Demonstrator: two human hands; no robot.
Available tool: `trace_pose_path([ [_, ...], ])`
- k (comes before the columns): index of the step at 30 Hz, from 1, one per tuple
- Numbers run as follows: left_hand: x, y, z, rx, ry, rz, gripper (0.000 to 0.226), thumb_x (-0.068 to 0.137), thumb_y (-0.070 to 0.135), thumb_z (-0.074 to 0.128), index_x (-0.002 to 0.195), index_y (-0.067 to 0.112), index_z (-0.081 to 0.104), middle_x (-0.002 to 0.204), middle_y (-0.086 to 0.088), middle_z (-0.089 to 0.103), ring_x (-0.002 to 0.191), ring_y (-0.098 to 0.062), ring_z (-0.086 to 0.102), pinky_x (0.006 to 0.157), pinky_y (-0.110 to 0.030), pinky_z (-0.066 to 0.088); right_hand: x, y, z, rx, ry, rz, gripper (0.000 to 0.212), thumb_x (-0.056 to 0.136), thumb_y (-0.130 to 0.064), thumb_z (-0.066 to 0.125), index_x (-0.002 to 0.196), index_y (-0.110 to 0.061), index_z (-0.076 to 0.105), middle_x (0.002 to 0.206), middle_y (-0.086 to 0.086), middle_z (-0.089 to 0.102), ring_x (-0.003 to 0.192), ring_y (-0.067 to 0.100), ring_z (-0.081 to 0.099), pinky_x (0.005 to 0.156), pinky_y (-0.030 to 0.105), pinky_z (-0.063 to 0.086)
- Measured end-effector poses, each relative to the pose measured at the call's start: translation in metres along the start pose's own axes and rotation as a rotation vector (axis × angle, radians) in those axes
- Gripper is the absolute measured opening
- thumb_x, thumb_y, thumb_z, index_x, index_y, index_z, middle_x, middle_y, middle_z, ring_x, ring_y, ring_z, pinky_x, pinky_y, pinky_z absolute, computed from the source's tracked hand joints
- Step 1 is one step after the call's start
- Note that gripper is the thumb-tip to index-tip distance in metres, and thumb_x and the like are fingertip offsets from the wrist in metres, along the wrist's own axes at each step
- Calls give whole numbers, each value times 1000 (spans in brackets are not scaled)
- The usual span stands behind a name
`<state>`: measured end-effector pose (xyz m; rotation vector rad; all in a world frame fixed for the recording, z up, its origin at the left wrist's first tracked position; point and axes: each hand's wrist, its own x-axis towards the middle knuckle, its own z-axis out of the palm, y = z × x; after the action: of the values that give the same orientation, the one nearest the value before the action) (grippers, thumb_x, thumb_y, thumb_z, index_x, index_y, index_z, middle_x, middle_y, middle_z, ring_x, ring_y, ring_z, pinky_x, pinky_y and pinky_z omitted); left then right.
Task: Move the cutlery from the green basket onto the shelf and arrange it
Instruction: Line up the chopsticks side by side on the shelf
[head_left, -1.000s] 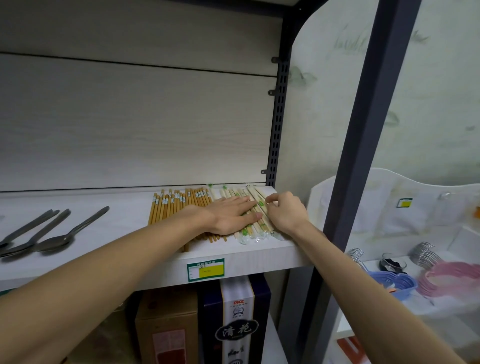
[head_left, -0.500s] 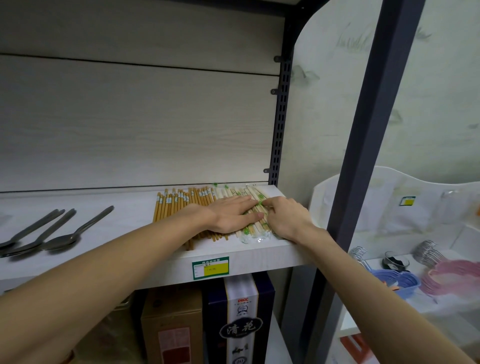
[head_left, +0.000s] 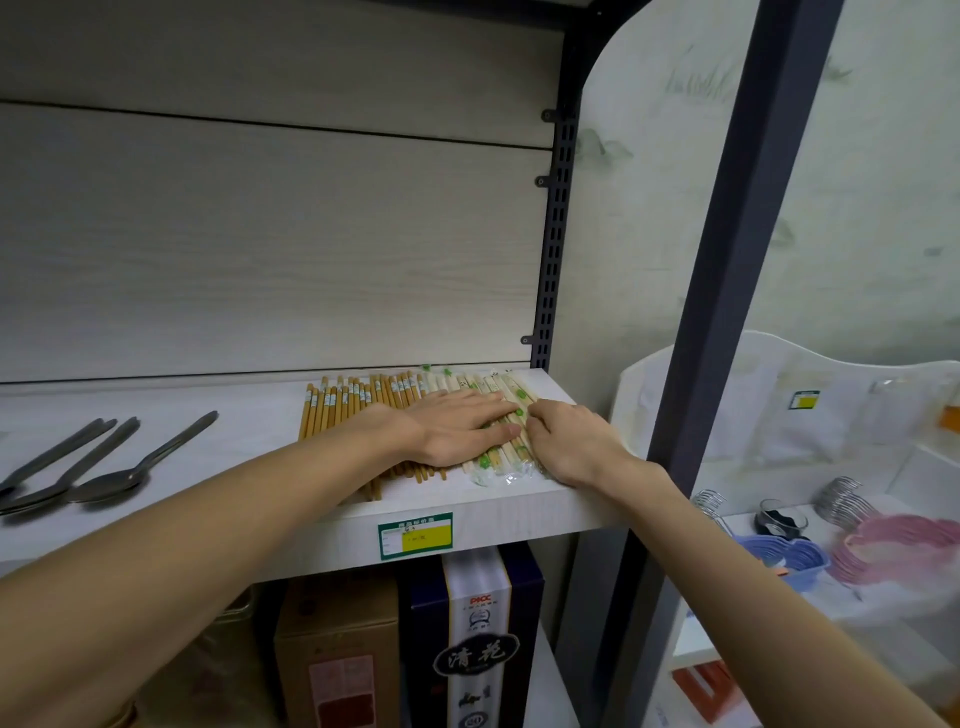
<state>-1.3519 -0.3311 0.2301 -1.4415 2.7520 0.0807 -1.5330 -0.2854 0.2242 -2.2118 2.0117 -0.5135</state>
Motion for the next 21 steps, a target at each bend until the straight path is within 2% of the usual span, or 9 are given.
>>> trace_pose_path([
  [3,-1,1,0,-9,-21,-8,69,98,72,7,160,41,5,168,14,0,155,-12,0,126,-44,3,3,1,2,38,-36,7,36,105,-30,31,115,-11,59,124,13,63,111,33,58,83,35,40],
  [5,-3,1,-1,-56,-21,5,69,98,70,4,160,39,1,168,13,-4,154,-10,-4,126,-40,2,3,0,0,37,-62,7,37,106,-31,31,119,-11,59,127,13,62,114,32,58,89,36,43],
  [8,-10,-7,-2,-180,65,21,71,96,74,2,158,40,-8,165,16,-13,152,-7,-9,125,-39,0,1,-2,-6,28,-87,2,39,107,-33,30,122,-12,59,127,11,62,114,32,58,95,39,45],
  [11,-17,-24,-6,-207,132,-28,75,97,73,6,159,34,-8,165,14,-15,152,-9,-9,120,-35,-3,1,-8,-10,-33,-3,-23,31,102,-30,33,104,-15,59,110,9,62,108,33,59,93,41,47],
  [12,-20,-30,-8,-181,138,-49,74,99,70,7,160,31,-5,166,11,-13,153,-10,-6,118,-33,-2,2,-13,-12,-59,45,-39,28,100,-28,35,99,-15,60,106,9,62,107,34,60,92,42,48],
  [13,-24,-36,-11,-161,145,-67,73,100,67,9,161,28,1,167,10,-9,154,-11,-3,117,-31,-1,3,-20,-13,-58,83,-64,29,100,-27,38,104,-15,64,109,9,65,110,35,60,93,43,48],
  [16,-45,-55,-18,-131,199,-123,65,105,58,17,161,25,18,169,6,9,154,-11,9,118,-26,7,7,-46,-12,40,73,-154,36,100,-31,48,128,-20,67,129,5,68,119,28,60,98,37,48],
  [19,-68,-74,-19,-75,217,-140,58,107,51,28,158,24,30,164,1,28,149,-17,26,117,-32,24,10,-71,-8,112,-6,-247,32,99,-31,56,126,-20,69,130,-1,68,116,21,63,97,31,48],
  [21,-82,-86,-17,-57,210,-155,56,106,50,33,155,24,34,161,1,34,146,-19,33,114,-35,30,11,-86,-5,137,-34,-292,29,99,-29,58,123,-19,70,127,-3,69,106,15,63,91,26,47],
])
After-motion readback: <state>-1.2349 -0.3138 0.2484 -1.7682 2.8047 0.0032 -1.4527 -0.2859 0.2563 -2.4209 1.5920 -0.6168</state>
